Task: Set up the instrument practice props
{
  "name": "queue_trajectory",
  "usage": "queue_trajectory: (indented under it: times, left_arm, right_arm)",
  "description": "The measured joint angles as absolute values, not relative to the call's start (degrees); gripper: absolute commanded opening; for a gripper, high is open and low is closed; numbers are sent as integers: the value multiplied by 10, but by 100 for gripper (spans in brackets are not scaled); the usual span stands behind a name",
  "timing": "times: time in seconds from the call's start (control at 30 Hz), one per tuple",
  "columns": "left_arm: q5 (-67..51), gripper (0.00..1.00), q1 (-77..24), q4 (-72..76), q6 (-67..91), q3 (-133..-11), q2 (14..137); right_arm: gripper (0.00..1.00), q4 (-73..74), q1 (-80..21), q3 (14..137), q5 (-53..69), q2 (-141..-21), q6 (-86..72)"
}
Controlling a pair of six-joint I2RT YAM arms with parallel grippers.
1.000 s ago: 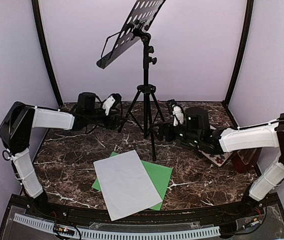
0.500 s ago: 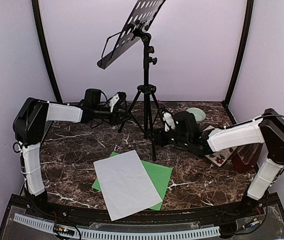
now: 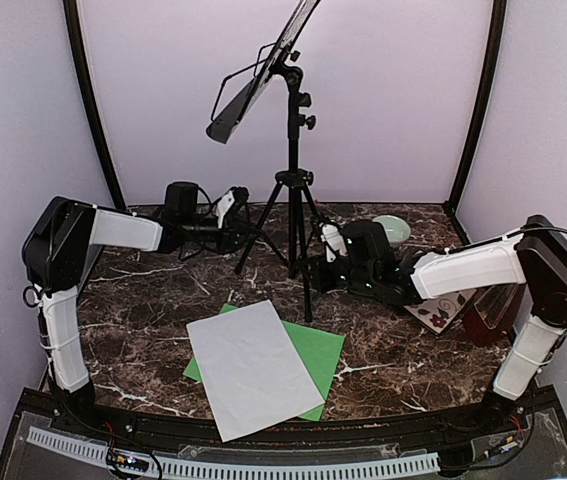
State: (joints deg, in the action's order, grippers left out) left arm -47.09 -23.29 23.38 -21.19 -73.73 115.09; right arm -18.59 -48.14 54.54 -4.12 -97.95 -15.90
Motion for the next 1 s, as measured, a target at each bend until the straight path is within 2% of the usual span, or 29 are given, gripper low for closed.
queue_trajectory:
  times: [0.17, 0.27, 0.7, 1.0]
  left_arm:
    - [-439, 0, -234, 269, -199, -676, 1112]
    - [-413, 0, -234, 292, -190, -638, 1087]
    - [-265, 0, -247, 375, -137, -511, 1004]
    - [-105, 0, -284, 386, -99, -502, 995]
  right_arm:
    - [6, -175, -479, 553, -18, -980, -132]
    - [0, -162, -472, 561, -4, -980, -108]
    - [0, -125, -425, 666, 56, -1053, 6]
    - [0, -117, -389, 785, 77, -1148, 63]
